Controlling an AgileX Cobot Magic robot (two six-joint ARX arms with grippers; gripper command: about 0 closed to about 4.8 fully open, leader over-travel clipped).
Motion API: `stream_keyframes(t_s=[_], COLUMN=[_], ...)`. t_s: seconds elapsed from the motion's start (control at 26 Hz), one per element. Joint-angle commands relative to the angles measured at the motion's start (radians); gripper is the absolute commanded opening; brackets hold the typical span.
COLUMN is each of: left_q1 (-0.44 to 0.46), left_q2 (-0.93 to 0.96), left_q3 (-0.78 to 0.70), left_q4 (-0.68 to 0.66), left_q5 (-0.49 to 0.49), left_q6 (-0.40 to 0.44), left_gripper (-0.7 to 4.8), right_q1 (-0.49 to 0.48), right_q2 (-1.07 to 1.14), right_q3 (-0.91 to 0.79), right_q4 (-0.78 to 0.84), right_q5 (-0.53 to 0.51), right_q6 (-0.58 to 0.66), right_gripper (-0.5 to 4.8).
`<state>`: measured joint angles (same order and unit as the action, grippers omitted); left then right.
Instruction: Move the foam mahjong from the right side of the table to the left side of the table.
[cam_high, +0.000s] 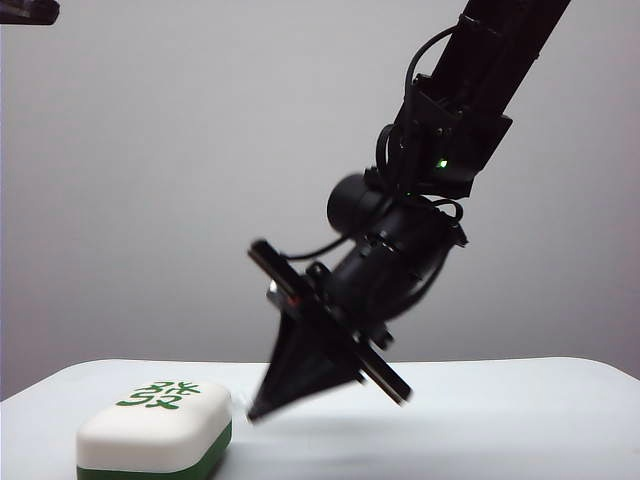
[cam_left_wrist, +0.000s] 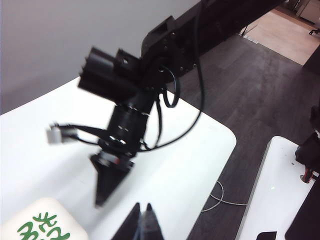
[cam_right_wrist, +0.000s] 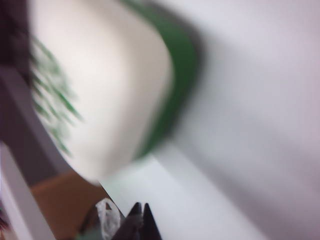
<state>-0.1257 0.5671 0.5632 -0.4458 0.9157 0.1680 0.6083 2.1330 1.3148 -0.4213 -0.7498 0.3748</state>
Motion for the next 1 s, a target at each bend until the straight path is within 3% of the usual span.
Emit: stream_keyframes(t_s=[0.04,1.0], left_q1=[0.0,0.0], left_q2=[-0.002,-0.002], left_q3=[0.006,0.006], left_q4=[0.006,-0.018], left_q5=[0.005,0.025], left_q6=[0.008,0.019], left_gripper=[-0.05,-0.05], right_q1=[0.004,0.097], right_q2=[-0.008,0.11], right_q3=[0.005,0.01], right_q4=[-0.029,0.365], right_q5=[0.0,-0.034], right_q6=[-0.054,0.255], right_gripper=[-0.05,-0.05])
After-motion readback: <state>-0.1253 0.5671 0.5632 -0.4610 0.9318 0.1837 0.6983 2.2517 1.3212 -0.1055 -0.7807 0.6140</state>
